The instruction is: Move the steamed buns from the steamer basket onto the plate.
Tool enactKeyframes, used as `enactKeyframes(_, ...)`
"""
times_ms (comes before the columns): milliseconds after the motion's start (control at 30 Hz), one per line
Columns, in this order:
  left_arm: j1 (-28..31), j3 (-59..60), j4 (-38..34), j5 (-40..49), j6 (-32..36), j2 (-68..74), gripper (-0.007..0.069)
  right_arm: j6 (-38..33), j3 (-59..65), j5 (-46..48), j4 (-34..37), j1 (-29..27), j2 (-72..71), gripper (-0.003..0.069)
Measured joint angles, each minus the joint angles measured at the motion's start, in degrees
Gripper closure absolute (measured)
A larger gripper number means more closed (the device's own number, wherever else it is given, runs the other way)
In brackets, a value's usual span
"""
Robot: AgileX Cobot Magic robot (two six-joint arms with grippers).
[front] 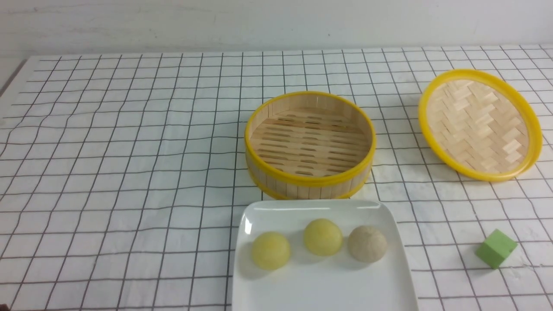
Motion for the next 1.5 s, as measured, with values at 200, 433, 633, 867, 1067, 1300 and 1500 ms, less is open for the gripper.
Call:
enactKeyframes(200, 0.00, -0.06, -6.68, -0.12, 10.44, 0.00, 0.0442, 0.00, 0.00, 0.00, 0.00, 0.00, 0.00, 0.0416)
enactKeyframes(433, 0.00, -0.17, -7.22, 0.33, 11.95, 0.00, 0.0441, 0.00, 0.00, 0.00, 0.00, 0.00, 0.00, 0.0416)
enactKeyframes(633, 0.00, -0.21, -7.79, 0.38, 12.63, 0.00, 0.0437, 0.00, 0.00, 0.00, 0.00, 0.00, 0.00, 0.0416)
enactKeyframes(867, 0.00, -0.21, -8.31, 0.38, 12.63, 0.00, 0.0428, 0.00, 0.00, 0.00, 0.00, 0.00, 0.00, 0.0416)
enactKeyframes(1067, 0.00, -0.21, -8.38, 0.38, 12.63, 0.00, 0.0423, 0.00, 0.00, 0.00, 0.00, 0.00, 0.00, 0.0416)
enactKeyframes(1300, 0.00, -0.21, -8.48, 0.38, 12.63, 0.00, 0.0413, 0.00, 0.00, 0.00, 0.00, 0.00, 0.00, 0.0416)
enactKeyframes(1500, 0.00, -0.21, -8.48, 0.38, 12.63, 0.00, 0.0409, 0.00, 0.00, 0.00, 0.00, 0.00, 0.00, 0.0416)
